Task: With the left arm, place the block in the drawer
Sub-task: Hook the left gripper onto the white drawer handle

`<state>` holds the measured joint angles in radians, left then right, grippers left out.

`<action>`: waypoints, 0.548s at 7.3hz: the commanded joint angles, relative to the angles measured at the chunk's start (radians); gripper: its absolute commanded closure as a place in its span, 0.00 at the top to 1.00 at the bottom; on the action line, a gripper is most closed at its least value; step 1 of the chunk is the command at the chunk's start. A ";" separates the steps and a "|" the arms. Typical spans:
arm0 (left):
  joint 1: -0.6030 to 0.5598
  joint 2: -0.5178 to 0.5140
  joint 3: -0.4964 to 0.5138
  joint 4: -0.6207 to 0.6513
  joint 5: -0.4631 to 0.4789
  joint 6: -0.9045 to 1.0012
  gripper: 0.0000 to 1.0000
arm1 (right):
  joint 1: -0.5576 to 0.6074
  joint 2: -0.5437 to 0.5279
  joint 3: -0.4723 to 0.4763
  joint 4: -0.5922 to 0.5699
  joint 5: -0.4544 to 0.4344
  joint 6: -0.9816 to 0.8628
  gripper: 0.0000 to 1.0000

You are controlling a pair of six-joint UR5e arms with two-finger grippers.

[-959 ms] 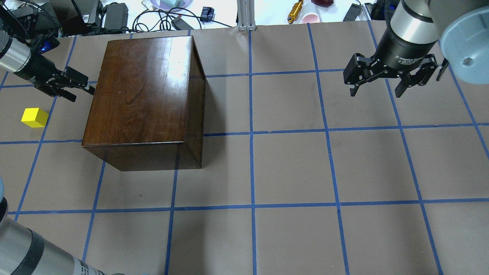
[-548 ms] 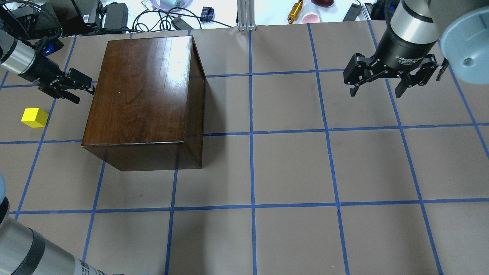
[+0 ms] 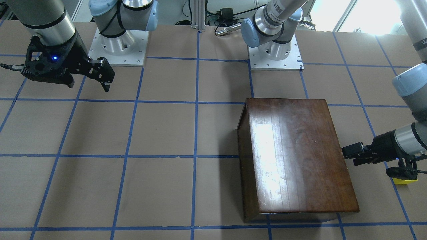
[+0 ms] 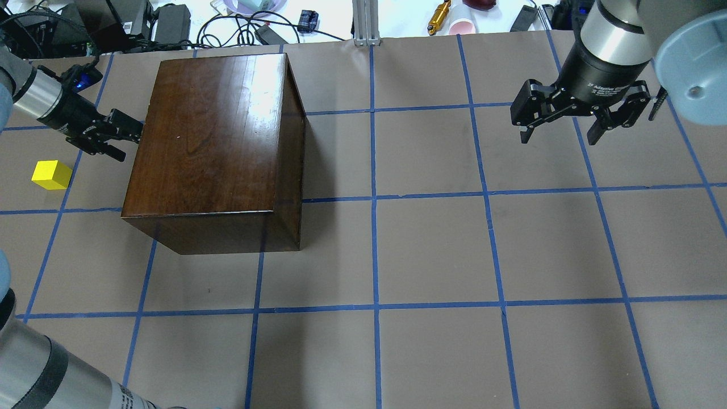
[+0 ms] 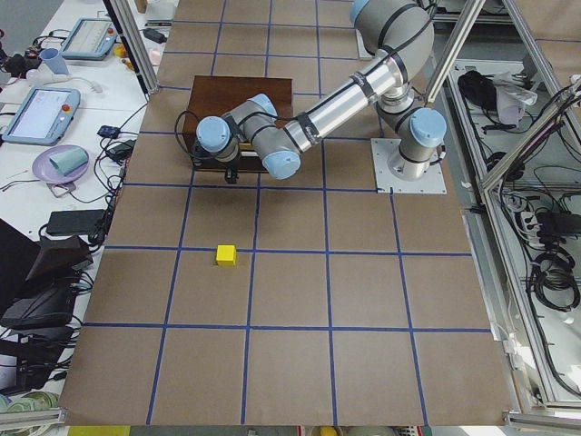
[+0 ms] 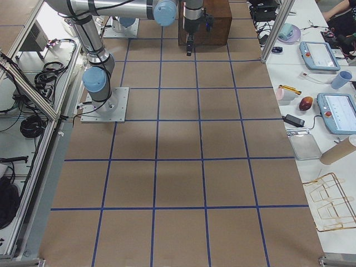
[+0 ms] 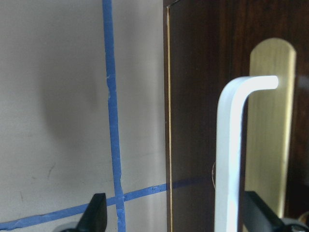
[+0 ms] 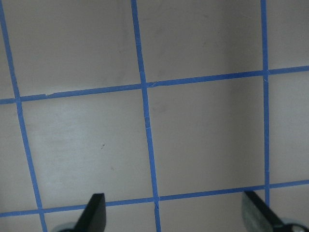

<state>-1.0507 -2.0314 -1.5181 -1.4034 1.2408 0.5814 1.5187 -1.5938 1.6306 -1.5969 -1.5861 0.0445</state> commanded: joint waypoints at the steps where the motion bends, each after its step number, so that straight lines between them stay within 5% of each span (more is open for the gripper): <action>1: 0.000 -0.019 0.002 0.015 0.000 0.000 1.00 | 0.000 0.000 0.000 0.000 0.000 0.000 1.00; 4: 0.001 -0.024 0.010 0.032 0.003 0.008 1.00 | 0.000 0.000 0.000 0.000 0.000 0.000 1.00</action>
<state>-1.0505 -2.0553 -1.5106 -1.3740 1.2418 0.5852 1.5187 -1.5938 1.6306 -1.5969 -1.5861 0.0445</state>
